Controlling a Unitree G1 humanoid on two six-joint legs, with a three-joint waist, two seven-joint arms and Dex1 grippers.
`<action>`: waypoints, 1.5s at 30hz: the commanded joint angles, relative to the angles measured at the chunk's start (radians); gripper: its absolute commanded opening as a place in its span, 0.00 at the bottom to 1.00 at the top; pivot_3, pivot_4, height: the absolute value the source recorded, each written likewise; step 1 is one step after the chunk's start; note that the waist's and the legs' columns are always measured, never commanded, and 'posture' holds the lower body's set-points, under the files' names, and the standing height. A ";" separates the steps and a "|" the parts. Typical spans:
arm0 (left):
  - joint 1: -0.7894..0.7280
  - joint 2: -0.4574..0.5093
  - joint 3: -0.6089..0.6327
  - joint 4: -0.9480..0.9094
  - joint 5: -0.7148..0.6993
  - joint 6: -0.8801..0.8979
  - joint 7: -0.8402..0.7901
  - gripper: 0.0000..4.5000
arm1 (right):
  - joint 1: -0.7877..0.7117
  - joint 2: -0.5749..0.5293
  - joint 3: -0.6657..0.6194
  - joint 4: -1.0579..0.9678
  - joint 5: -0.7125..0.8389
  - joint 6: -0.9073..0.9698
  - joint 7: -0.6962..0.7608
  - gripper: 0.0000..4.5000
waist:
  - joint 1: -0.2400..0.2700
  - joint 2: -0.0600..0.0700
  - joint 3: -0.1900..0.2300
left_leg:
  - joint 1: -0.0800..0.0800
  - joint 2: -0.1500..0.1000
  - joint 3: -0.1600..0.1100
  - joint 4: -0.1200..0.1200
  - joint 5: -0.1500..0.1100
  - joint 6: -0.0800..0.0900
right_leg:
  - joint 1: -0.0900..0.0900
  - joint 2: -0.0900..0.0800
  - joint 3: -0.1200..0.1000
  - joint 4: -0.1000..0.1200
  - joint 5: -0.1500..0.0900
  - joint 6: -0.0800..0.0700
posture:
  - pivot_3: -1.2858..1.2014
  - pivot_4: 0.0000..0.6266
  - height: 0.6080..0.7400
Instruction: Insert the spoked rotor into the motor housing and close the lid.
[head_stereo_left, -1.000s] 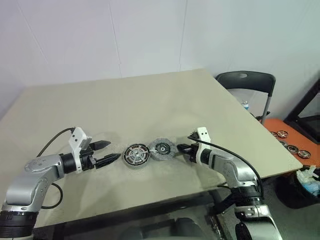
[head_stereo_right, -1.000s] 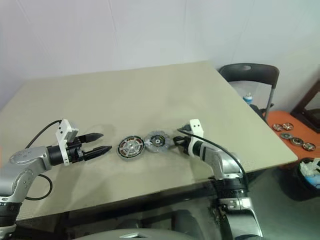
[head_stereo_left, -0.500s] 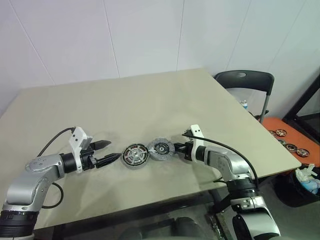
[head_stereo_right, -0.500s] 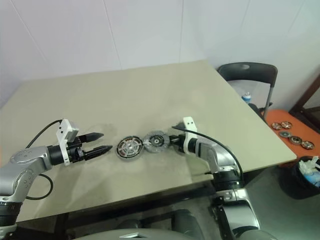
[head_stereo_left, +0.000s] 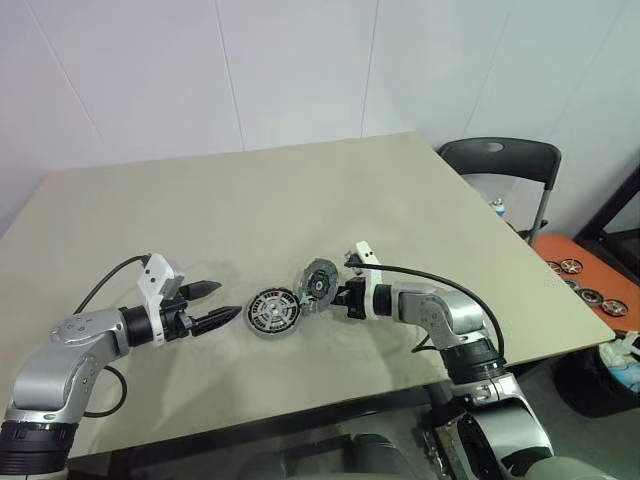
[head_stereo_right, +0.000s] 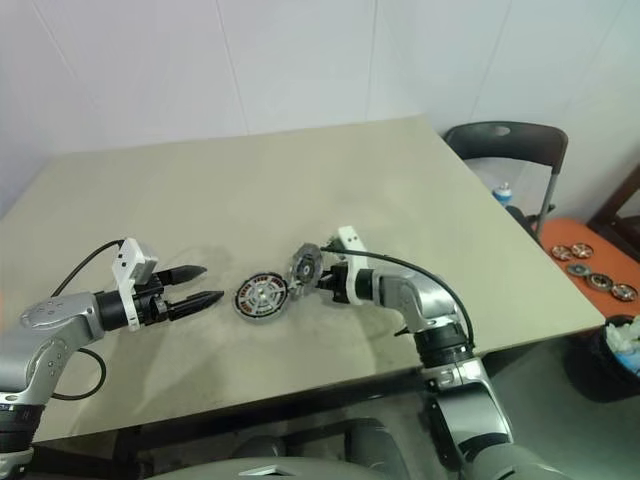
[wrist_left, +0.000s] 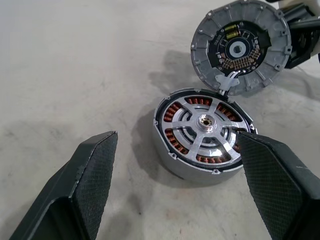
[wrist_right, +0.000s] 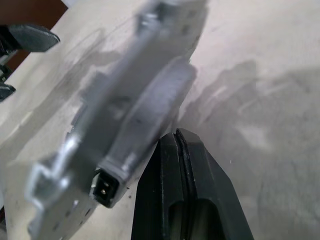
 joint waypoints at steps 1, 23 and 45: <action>-0.002 0.000 0.011 -0.021 0.002 -0.012 0.002 0.90 | -0.025 0.012 0.007 0.002 -0.002 -0.043 0.002 0.00 | -0.001 0.000 0.000 | 0.000 0.000 0.000 0.000 0.000 0.000 | 0.000 0.000 0.000 0.000 0.000 0.000 | 0.52 0.00 1.00; 0.012 0.004 0.017 -0.031 0.001 -0.009 -0.002 0.90 | -0.146 0.024 0.012 -0.068 0.030 -0.111 0.039 0.00 | -0.003 0.002 0.001 | 0.000 0.000 0.000 0.000 0.000 0.000 | 0.000 0.000 0.000 0.000 0.000 0.000 | 0.52 0.00 1.00; 0.130 -0.015 0.076 -0.140 -0.036 0.013 0.066 0.90 | -0.362 0.314 0.202 0.336 -0.106 -0.289 0.107 0.00 | -0.004 0.003 0.002 | 0.000 0.000 0.000 -0.001 0.000 0.000 | -0.002 0.000 0.000 0.001 0.000 0.000 | 0.52 0.00 1.00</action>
